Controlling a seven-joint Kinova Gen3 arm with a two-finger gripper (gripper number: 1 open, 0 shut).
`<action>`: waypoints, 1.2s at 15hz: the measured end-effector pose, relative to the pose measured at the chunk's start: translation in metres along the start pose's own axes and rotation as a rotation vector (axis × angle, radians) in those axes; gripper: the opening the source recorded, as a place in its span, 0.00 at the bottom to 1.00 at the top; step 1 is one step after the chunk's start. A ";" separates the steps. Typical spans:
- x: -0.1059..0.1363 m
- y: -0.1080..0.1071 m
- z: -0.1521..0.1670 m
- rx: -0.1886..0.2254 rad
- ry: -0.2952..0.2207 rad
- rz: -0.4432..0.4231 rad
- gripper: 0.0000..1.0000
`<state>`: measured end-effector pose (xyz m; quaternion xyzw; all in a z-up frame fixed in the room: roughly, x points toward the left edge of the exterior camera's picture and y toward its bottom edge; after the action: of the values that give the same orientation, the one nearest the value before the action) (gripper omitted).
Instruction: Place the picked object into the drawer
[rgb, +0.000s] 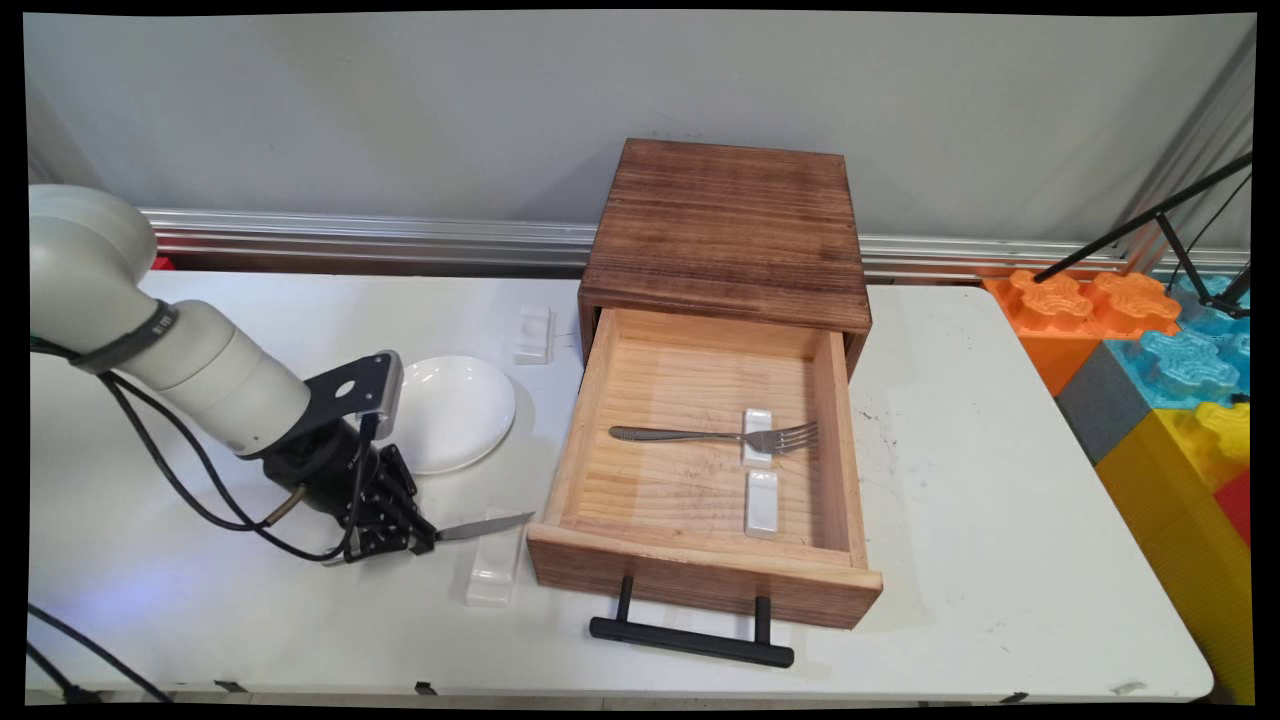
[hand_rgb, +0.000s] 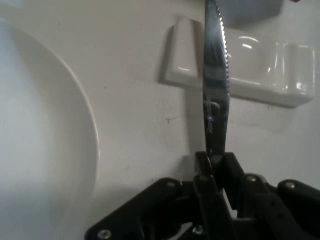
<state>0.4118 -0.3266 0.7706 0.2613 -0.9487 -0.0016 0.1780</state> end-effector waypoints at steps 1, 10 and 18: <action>0.001 0.000 -0.002 -0.001 0.001 -0.001 0.00; 0.017 -0.001 -0.041 -0.016 -0.006 -0.002 0.00; 0.047 -0.007 -0.085 -0.010 -0.010 0.015 0.00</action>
<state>0.4064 -0.3480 0.8657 0.2531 -0.9515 -0.0060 0.1747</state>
